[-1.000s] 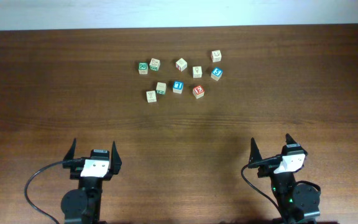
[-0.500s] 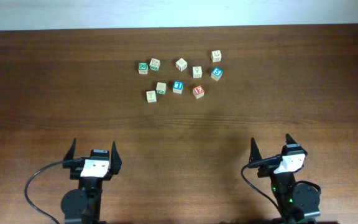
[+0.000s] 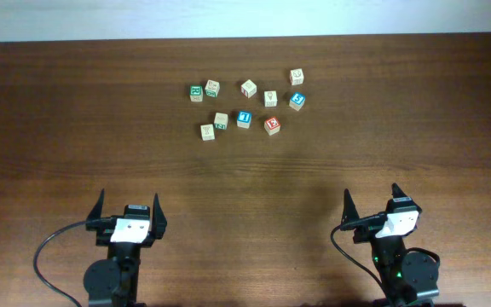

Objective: Rotate 5 blocks

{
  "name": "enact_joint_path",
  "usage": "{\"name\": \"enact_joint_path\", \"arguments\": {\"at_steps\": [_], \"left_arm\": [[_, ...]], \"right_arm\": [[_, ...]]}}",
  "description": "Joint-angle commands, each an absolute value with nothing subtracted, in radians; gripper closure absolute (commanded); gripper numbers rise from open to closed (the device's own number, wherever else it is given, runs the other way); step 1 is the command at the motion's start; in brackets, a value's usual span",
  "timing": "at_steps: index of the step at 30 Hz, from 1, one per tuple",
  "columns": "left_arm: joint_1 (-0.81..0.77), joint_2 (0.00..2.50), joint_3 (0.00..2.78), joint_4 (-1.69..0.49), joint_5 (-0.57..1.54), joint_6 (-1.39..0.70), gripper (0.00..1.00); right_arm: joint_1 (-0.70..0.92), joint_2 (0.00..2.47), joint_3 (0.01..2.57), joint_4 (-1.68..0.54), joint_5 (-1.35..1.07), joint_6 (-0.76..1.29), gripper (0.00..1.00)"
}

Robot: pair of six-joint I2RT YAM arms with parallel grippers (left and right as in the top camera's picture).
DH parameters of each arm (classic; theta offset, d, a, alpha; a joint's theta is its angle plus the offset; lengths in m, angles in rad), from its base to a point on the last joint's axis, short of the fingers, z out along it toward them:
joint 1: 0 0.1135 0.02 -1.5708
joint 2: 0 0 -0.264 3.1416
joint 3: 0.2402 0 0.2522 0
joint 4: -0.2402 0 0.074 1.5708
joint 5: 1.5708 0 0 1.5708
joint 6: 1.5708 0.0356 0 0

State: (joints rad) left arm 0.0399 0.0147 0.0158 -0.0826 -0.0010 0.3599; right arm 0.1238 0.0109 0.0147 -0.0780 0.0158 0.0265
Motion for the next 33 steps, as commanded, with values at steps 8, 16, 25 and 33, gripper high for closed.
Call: {"name": "enact_joint_path", "arguments": {"at_steps": [8,16,25,33], "left_arm": [[0.044,0.006,0.009,-0.083,0.000,0.372,0.01],[0.044,0.006,0.009,-0.083,0.000,0.372,0.01],[0.044,0.006,0.009,-0.082,0.003,0.372,0.01],[0.044,0.006,0.017,-0.057,0.014,0.372,0.01]], "right_arm": [[0.117,0.004,0.006,-0.081,0.010,0.030,0.02],[0.117,0.004,0.006,-0.081,0.011,0.030,0.02],[0.117,0.004,0.006,-0.079,0.010,0.030,0.02],[0.117,0.004,0.006,-0.071,0.010,0.030,0.02]]}}
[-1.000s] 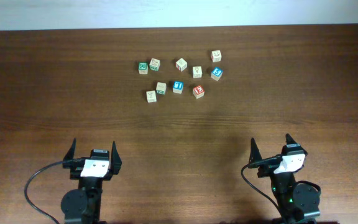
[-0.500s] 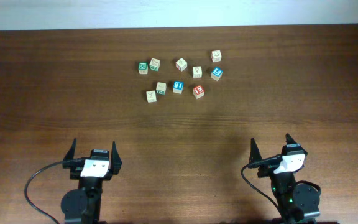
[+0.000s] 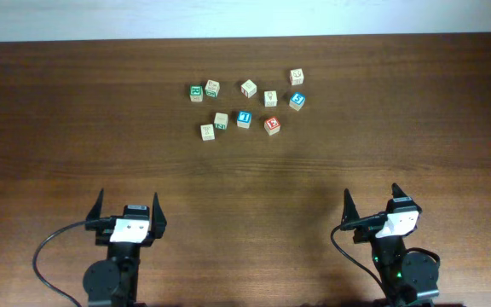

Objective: Rotate 5 blocks

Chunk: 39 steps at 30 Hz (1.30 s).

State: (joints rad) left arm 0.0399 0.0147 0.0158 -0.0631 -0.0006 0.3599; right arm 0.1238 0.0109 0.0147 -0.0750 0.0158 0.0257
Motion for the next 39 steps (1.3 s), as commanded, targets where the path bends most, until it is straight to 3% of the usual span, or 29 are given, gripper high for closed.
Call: {"name": "enact_joint_path", "arguments": {"at_steps": [1,28,39], "left_arm": [[0.044,0.006,0.021,-0.057,0.030,0.372,0.01],[0.044,0.012,0.170,-0.181,0.101,0.341,0.01],[0.044,0.248,0.318,-0.200,0.110,0.341,0.01]], "right_arm": [[0.117,0.004,0.006,-0.071,0.010,0.030,0.02],[0.117,0.004,0.006,-0.040,0.010,0.030,0.02],[0.117,0.004,0.019,-0.040,0.007,0.030,0.02]]}}
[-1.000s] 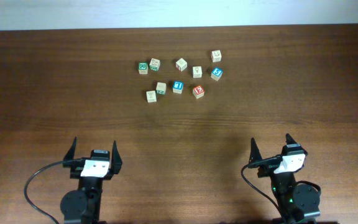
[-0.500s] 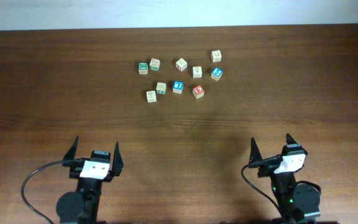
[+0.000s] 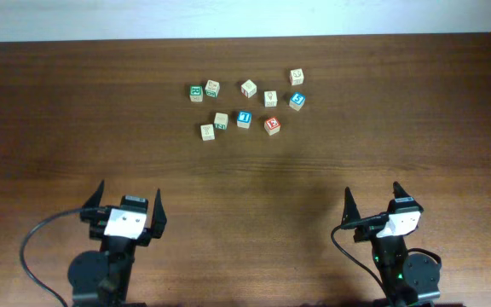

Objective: Rotate 5 blocks

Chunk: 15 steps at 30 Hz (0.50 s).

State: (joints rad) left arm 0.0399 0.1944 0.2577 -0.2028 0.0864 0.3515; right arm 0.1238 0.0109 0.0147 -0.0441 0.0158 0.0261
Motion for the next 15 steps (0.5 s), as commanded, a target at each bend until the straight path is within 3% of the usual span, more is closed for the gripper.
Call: {"name": "enact_joint_path", "arguments": {"at_steps": [1,15], "left_arm": [[0.044,0.274,0.334,-0.200,0.110,0.341,0.01],[0.044,0.384,0.398,-0.203,0.113,0.341,0.01]], "right_arm": [[0.117,0.004,0.019,-0.040,0.007,0.030,0.02],[0.117,0.004,0.025,-0.041,-0.027,0.034,0.02]]}}
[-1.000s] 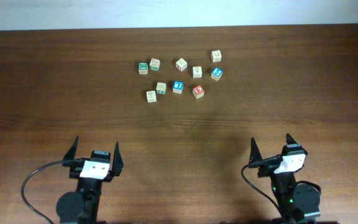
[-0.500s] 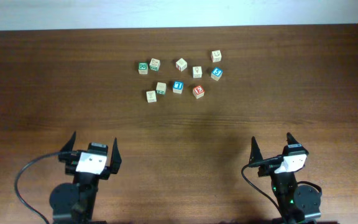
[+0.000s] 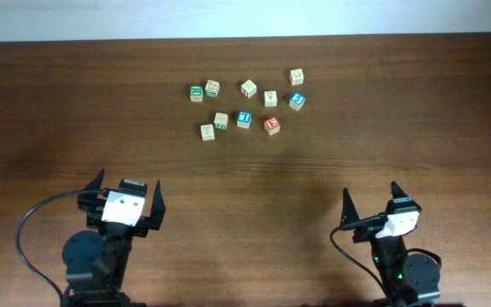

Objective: Rotate 5 blocks

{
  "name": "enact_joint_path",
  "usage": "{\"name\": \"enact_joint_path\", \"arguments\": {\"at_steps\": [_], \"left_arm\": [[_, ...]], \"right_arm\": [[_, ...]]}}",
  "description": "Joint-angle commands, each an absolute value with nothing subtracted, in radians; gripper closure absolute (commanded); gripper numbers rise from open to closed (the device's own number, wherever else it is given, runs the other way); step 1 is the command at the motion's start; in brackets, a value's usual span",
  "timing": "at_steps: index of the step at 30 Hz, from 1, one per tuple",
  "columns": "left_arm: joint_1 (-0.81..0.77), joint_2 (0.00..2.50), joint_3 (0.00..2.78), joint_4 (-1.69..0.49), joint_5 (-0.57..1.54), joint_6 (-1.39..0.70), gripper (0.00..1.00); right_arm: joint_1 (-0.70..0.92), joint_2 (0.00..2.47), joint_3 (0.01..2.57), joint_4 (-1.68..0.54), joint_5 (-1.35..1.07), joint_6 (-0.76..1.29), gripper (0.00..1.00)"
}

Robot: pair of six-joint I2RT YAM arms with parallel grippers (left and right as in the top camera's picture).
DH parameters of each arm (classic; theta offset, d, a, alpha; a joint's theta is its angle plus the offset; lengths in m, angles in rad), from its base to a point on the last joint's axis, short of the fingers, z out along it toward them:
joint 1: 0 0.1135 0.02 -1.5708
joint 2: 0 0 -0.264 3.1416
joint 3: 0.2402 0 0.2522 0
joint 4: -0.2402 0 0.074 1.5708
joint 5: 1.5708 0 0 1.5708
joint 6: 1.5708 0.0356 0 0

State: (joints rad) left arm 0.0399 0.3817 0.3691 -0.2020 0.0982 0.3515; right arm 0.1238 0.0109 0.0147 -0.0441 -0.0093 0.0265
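Several small wooden letter blocks lie scattered at the far middle of the table: a green-faced block (image 3: 196,92), a red-faced block (image 3: 272,124), a blue-faced block (image 3: 244,118) and a pale block (image 3: 208,131) nearest the left arm. My left gripper (image 3: 124,187) stands open near the front left, well short of the blocks. At the front right my right gripper (image 3: 370,199) is open too. Neither holds anything.
The dark wooden table (image 3: 399,128) runs to a pale wall at the far edge. A black cable (image 3: 32,222) loops beside the left arm's base and another by the right arm's base.
My left gripper has shifted a little forward toward the blocks and slightly left. The right arm and all the blocks are unchanged.
Both grippers rested open at the front of the table, with the blocks untouched at the far middle. The left arm then began to swing, its body turning left, and now its gripper sits a bit farther forward.
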Motion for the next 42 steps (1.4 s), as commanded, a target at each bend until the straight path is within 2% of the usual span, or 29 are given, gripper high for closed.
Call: {"name": "enact_joint_path", "arguments": {"at_steps": [1,25,34,42], "left_arm": [[0.044,0.384,0.399,-0.204,0.113,0.341,0.01],[0.044,0.391,0.430,-0.215,0.113,0.341,0.01],[0.044,0.656,0.579,-0.218,0.193,0.342,0.01],[0.044,0.900,0.775,-0.264,0.252,0.342,0.01]], "right_arm": [[0.117,0.004,0.031,-0.041,-0.027,0.034,0.02],[0.117,0.009,0.113,-0.076,-0.084,0.034,0.02],[0.117,0.051,0.178,-0.101,-0.095,0.034,0.02],[0.117,0.375,0.393,-0.140,-0.148,0.041,0.02]]}}
